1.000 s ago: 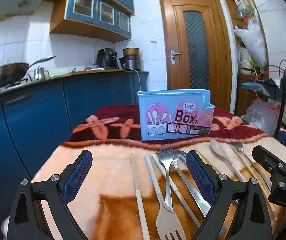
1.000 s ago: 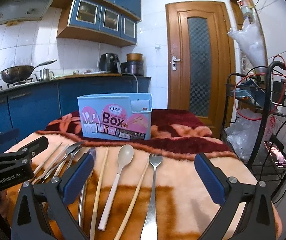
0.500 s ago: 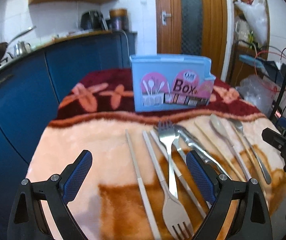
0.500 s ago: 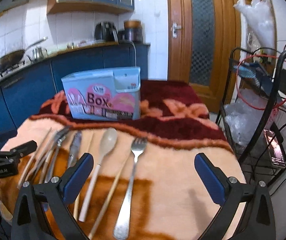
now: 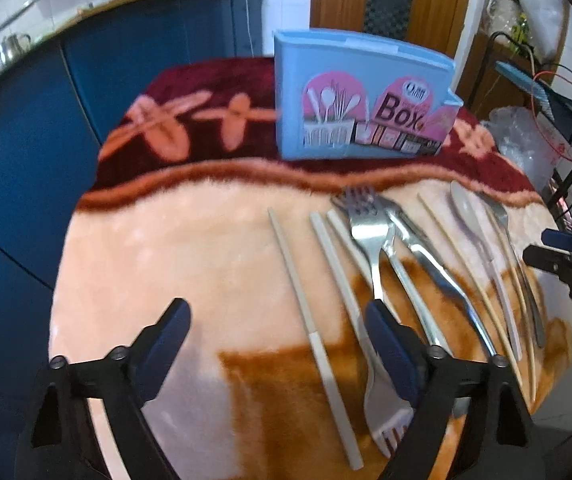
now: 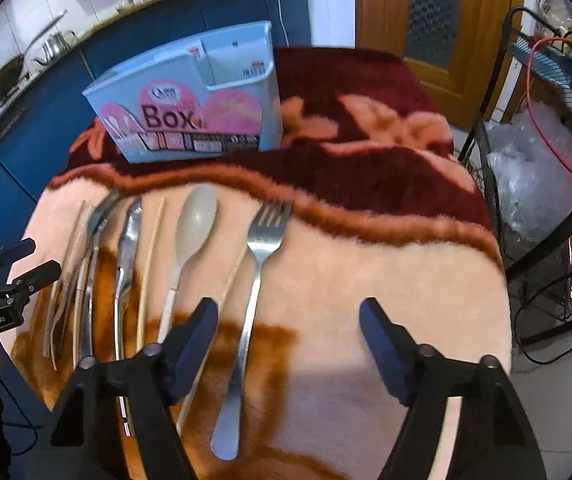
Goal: Organize utensils
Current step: 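Lower both tools and close the left on a white chopstick while the right closes on a fork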
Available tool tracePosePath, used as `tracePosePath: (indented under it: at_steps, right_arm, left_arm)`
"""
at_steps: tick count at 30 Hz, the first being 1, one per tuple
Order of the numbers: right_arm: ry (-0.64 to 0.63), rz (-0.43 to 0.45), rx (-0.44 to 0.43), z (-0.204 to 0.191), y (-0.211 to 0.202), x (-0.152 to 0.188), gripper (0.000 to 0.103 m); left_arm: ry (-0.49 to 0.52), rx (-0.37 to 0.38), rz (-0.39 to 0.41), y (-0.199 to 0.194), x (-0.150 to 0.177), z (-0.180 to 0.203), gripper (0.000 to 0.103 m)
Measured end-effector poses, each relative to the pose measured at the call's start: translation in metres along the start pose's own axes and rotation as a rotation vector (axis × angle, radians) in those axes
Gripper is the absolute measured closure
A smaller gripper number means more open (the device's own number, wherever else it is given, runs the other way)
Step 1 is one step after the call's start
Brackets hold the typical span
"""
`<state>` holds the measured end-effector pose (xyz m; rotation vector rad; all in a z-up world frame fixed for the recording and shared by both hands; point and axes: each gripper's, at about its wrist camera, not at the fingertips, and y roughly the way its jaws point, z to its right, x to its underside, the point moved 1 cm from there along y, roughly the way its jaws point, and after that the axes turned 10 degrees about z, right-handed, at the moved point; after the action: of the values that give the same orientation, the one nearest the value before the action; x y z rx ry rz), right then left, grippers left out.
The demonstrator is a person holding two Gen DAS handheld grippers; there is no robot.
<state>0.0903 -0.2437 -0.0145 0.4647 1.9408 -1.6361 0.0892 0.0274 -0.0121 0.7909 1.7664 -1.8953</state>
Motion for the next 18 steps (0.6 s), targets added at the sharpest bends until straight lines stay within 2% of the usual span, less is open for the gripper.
tracePosePath:
  at_steps: [4, 7, 13, 17, 18]
  right_arm:
    - [-0.024, -0.084, -0.008, -0.002, 0.009, -0.003, 0.046]
    - [-0.056, -0.129, -0.006, -0.007, 0.015, -0.003, 0.054]
    - [-0.135, -0.176, 0.012, -0.018, 0.022, -0.002, 0.058]
    - [-0.140, -0.190, 0.010, -0.018, 0.024, -0.003, 0.059]
    - [-0.143, -0.189, 0.009, -0.018, 0.023, -0.003, 0.062]
  left_arm:
    - [-0.008, 0.036, -0.070, 0.008, 0.001, -0.003, 0.029]
    - [0.007, 0.025, -0.102, 0.013, 0.000, -0.002, 0.036]
    - [0.057, 0.002, -0.117, 0.019, 0.001, 0.004, 0.039]
    - [0.072, 0.002, -0.109, 0.019, 0.001, 0.005, 0.039]
    - [0.077, 0.005, -0.106, 0.019, 0.001, 0.005, 0.039]
